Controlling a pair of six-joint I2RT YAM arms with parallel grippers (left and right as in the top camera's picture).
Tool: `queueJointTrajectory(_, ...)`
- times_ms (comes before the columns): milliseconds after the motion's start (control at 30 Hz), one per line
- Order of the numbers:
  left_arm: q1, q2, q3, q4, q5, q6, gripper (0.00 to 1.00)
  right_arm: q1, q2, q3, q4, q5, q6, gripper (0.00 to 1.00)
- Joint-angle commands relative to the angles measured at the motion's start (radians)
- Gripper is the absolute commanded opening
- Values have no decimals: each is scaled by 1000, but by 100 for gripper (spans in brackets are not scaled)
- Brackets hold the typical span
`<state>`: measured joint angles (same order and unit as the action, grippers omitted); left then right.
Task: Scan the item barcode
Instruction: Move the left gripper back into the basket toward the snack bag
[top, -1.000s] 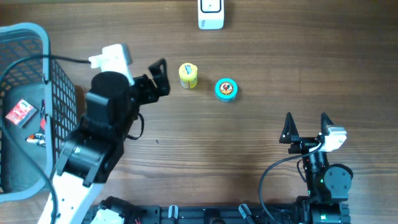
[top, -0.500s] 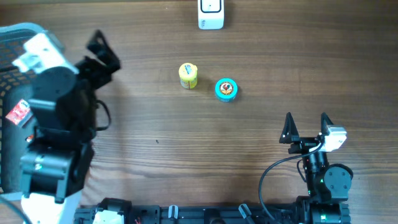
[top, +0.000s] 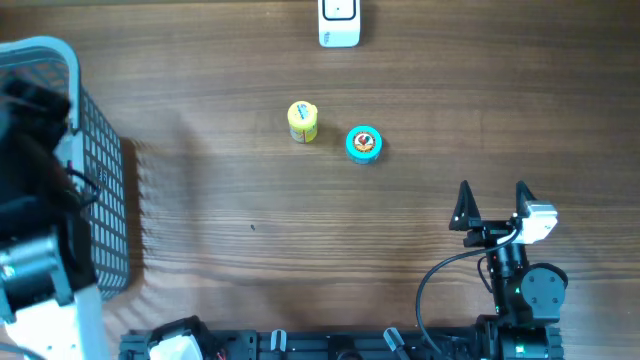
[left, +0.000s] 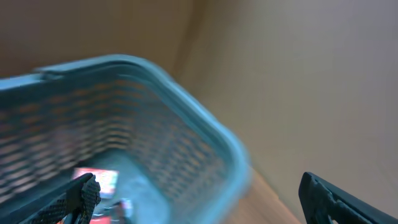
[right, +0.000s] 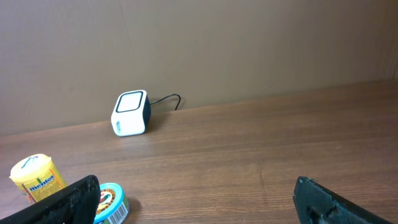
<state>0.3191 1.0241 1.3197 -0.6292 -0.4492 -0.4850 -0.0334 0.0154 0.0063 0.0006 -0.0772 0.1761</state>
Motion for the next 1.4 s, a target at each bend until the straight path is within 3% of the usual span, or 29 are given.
queueJointTrajectory(0, 134, 68, 16, -25, 19, -50, 100, 4, -5, -1, 2, 7, 8, 100)
queueJointTrajectory(233, 304, 211, 16, -50, 148, -62, 100, 4, -5, -1, 2, 7, 8, 100)
queueJointTrajectory(500, 403, 382, 16, -55, 207, -84, 100, 4, -5, -1, 2, 6, 8, 100)
queueJointTrajectory(1367, 408, 806, 16, 29, 187, 11, 100, 4, -5, -1, 2, 7, 8, 100)
